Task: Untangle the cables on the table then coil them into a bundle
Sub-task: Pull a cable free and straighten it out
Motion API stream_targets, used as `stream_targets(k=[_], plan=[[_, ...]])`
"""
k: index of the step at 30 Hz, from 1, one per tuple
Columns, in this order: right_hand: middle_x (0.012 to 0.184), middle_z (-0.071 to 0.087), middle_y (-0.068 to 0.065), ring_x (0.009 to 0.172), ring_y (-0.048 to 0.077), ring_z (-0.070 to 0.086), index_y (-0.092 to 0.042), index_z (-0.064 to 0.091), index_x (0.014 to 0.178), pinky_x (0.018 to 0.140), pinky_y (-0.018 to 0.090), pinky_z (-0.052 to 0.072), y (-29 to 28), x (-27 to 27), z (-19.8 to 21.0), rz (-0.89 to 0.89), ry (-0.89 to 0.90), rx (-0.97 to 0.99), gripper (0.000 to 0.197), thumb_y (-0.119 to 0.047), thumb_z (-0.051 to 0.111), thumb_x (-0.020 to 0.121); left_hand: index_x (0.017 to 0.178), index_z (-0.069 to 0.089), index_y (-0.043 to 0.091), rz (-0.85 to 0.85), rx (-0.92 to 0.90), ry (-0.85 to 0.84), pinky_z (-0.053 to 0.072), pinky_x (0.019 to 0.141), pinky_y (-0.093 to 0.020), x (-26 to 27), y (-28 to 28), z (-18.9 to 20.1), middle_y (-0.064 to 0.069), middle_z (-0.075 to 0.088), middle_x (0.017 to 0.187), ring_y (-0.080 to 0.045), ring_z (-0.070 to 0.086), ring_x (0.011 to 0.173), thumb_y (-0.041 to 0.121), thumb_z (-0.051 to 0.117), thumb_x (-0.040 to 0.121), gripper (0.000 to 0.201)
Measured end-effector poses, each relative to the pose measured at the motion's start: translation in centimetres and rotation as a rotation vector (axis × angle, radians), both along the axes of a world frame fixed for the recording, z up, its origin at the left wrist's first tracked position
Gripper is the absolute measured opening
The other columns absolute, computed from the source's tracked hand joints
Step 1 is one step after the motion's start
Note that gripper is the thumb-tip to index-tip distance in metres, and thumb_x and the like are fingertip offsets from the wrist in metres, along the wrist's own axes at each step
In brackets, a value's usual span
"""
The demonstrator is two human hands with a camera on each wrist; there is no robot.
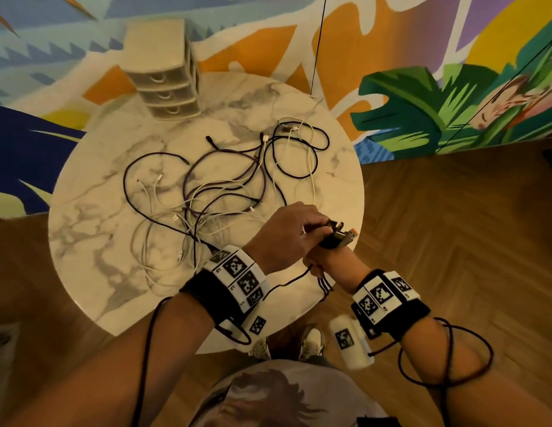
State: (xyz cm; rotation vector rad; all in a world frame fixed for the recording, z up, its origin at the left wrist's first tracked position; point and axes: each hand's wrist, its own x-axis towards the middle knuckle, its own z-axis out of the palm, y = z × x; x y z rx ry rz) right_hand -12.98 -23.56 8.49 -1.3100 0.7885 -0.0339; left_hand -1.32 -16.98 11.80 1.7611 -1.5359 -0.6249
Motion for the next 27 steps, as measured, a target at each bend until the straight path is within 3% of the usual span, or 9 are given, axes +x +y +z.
stream_targets(k=[7, 11, 13, 15, 17, 19, 21, 24, 27], plan=[[0.05, 0.035, -0.001, 0.038, 0.005, 0.031, -0.009, 0.043, 0.07, 0.039, 0.018, 0.024, 0.1, 0.4, -0.3, -0.012, -0.001, 0.033, 0.031, 0.005, 0.036, 0.096, 0.109, 0.068, 0.008, 0.016, -0.012, 0.079, 0.04, 0.074, -0.017, -0.5, 0.5, -0.4, 0.003, 0.061, 0.089, -0.011, 0.053, 0.087, 0.024, 0.051, 0.089, 0.03], [0.055, 0.043, 0.0, 0.046, 0.008, 0.038, -0.009, 0.047, 0.069, 0.046, 0.022, 0.032, -0.2, 0.4, -0.7, -0.063, -0.061, -0.154, 0.032, -0.003, 0.036, 0.099, 0.128, 0.056, 0.022, 0.141, -0.025, 0.175, 0.036, 0.08, -0.008, -0.7, 1.0, -0.7, 0.008, 0.06, 0.107, -0.004, 0.05, 0.095, 0.022, 0.055, 0.088, 0.039], [0.064, 0.048, 0.001, 0.057, 0.012, 0.043, -0.01, 0.051, 0.074, 0.057, 0.03, 0.037, -0.2, 0.7, -1.4, -0.243, -0.116, -0.127, 0.027, -0.016, 0.041, 0.099, 0.136, 0.042, 0.028, 0.271, -0.002, 0.177, 0.035, 0.081, -0.008, -1.3, 1.0, -1.3, 0.014, 0.054, 0.113, -0.003, 0.046, 0.097, 0.028, 0.059, 0.086, 0.053], [0.064, 0.049, 0.002, 0.06, 0.015, 0.044, -0.013, 0.051, 0.065, 0.063, 0.033, 0.037, -0.6, 1.1, -2.2, -0.501, -0.146, -0.031, 0.036, -0.025, 0.045, 0.098, 0.137, 0.038, 0.027, 0.344, 0.145, 0.187, 0.038, 0.083, -0.014, -2.0, 0.8, -2.4, 0.013, 0.054, 0.113, -0.004, 0.047, 0.099, 0.034, 0.063, 0.085, 0.058], [0.057, 0.046, 0.006, 0.054, 0.017, 0.045, -0.012, 0.041, 0.053, 0.059, 0.031, 0.039, -1.3, 1.4, -2.5, -0.667, -0.156, 0.037, 0.049, -0.027, 0.041, 0.1, 0.125, 0.052, 0.02, 0.23, 0.431, 0.201, 0.041, 0.079, -0.022, -2.2, 1.4, -4.4, 0.005, 0.061, 0.102, -0.01, 0.055, 0.092, 0.035, 0.062, 0.087, 0.043], [0.05, 0.039, 0.009, 0.045, 0.021, 0.043, -0.011, 0.034, 0.053, 0.05, 0.028, 0.044, -2.3, 1.1, -2.2, -0.757, -0.217, 0.218, 0.052, -0.029, 0.039, 0.101, 0.101, 0.065, 0.01, -0.032, 0.725, 0.221, 0.041, 0.072, -0.024, -1.8, 3.0, -6.6, 0.0, 0.064, 0.082, -0.012, 0.059, 0.075, 0.028, 0.055, 0.092, 0.023], [0.042, 0.032, 0.005, 0.036, 0.019, 0.035, -0.013, 0.031, 0.053, 0.043, 0.025, 0.042, -3.9, 0.0, -2.0, -0.771, -0.27, 0.366, 0.053, -0.036, 0.035, 0.101, 0.09, 0.067, 0.007, -0.152, 0.889, 0.259, 0.04, 0.065, -0.023, -0.8, 5.0, -8.0, 0.002, 0.062, 0.068, -0.006, 0.054, 0.06, 0.025, 0.049, 0.096, 0.026], [0.036, 0.023, -0.004, 0.028, 0.011, 0.021, -0.019, 0.032, 0.047, 0.037, 0.018, 0.029, -6.7, -2.1, -2.3, -0.802, -0.365, 0.43, 0.058, -0.043, 0.03, 0.1, 0.082, 0.065, 0.013, -0.028, 0.942, 0.192, 0.041, 0.063, -0.018, 2.6, 8.2, -9.1, 0.004, 0.059, 0.065, -0.005, 0.053, 0.059, 0.027, 0.043, 0.099, 0.031], [0.038, 0.021, -0.006, 0.031, 0.01, 0.017, -0.021, 0.03, 0.044, 0.036, 0.016, 0.019, -9.0, -3.9, -2.3, -0.96, -0.431, 0.403, 0.06, -0.044, 0.028, 0.099, 0.07, 0.062, 0.021, 0.135, 0.937, 0.124, 0.047, 0.07, -0.026, 6.9, 10.5, -9.7, 0.002, 0.062, 0.063, -0.017, 0.062, 0.069, 0.028, 0.043, 0.1, 0.036]])
